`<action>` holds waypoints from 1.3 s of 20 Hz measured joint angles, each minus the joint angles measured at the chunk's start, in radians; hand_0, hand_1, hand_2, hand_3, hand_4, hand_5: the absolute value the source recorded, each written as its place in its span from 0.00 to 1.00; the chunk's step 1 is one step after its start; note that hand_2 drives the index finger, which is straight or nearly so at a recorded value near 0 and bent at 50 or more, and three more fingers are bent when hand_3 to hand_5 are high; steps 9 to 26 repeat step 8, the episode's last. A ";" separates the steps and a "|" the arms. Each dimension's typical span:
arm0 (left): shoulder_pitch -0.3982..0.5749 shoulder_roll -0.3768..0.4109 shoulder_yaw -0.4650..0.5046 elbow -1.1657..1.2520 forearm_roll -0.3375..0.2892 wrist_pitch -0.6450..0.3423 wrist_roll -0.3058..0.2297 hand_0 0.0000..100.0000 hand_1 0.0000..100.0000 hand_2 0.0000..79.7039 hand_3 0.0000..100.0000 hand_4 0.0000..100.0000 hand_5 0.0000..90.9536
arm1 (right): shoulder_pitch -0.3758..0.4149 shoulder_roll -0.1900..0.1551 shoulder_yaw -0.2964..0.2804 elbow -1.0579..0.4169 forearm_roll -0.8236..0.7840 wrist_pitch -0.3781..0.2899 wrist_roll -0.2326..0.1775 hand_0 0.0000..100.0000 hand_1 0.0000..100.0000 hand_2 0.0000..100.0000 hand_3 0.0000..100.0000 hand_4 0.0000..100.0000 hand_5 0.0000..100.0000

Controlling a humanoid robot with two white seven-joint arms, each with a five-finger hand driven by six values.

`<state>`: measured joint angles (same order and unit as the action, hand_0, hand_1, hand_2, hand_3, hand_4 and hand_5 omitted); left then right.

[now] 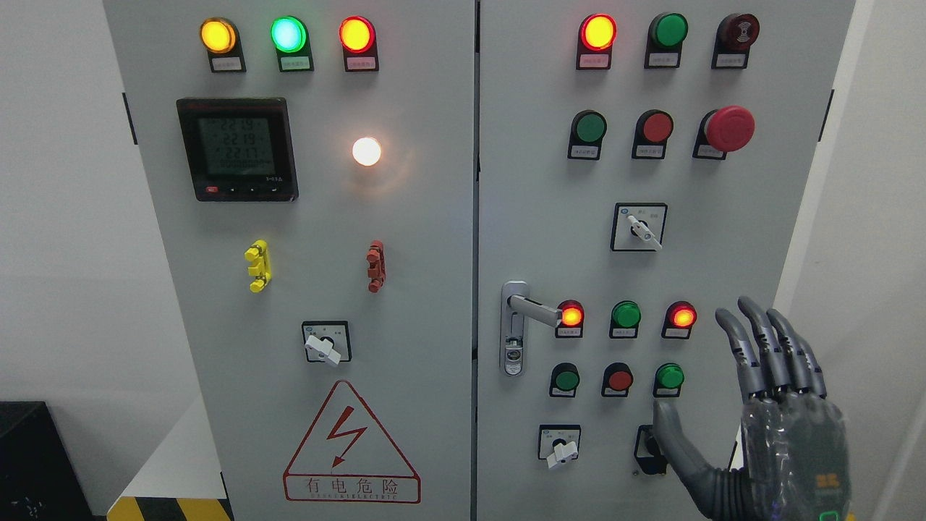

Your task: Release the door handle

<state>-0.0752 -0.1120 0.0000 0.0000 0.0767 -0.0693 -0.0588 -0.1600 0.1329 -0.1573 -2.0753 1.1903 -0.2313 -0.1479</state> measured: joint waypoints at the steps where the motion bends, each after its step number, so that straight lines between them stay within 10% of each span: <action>1: 0.000 0.000 0.000 0.000 0.000 0.000 0.000 0.00 0.00 0.03 0.09 0.01 0.00 | -0.001 0.000 -0.002 -0.001 -0.001 0.000 0.000 0.37 0.22 0.02 0.00 0.00 0.00; 26: 0.000 0.000 0.000 0.000 0.000 0.000 0.000 0.00 0.00 0.03 0.09 0.01 0.00 | -0.003 0.000 -0.009 -0.007 -0.005 0.000 0.000 0.36 0.22 0.02 0.00 0.00 0.00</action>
